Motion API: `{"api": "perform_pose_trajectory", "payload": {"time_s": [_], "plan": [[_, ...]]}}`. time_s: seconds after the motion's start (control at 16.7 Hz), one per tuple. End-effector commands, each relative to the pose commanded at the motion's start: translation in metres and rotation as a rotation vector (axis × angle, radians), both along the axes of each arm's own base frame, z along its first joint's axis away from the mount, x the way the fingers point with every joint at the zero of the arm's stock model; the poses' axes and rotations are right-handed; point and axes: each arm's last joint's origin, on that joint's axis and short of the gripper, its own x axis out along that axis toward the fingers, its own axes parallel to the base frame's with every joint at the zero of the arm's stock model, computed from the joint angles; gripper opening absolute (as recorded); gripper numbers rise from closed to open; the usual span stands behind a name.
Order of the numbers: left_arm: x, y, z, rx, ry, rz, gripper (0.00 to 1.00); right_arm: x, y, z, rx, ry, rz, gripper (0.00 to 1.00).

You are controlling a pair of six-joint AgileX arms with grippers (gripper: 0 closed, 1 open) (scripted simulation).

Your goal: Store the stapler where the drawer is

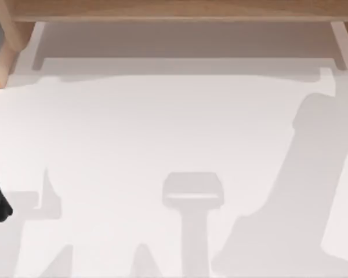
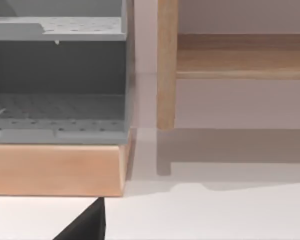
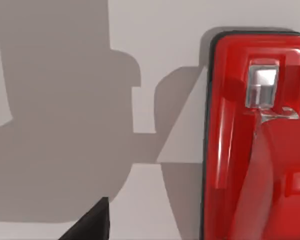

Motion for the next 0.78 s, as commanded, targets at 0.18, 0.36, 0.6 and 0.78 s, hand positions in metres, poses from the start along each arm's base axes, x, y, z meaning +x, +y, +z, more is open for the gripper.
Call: {"api": "perform_pose_trajectory", "payload": {"time_s": [0.18, 0.36, 0.6, 0.78], "plan": [[0.000, 0.000, 0.000, 0.000, 0.000, 0.000, 1.00, -0.004, -0.001, 0.026, 0.001, -0.113, 0.062, 1.00], [0.000, 0.000, 0.000, 0.000, 0.000, 0.000, 1.00, -0.012, -0.011, 0.058, -0.025, -0.304, 0.149, 1.00], [0.000, 0.000, 0.000, 0.000, 0.000, 0.000, 1.00, -0.034, -0.052, 0.085, -0.148, -0.591, 0.252, 1.00], [0.000, 0.000, 0.000, 0.000, 0.000, 0.000, 1.00, -0.061, -0.095, 0.091, -0.322, -0.775, 0.330, 1.00]]}}
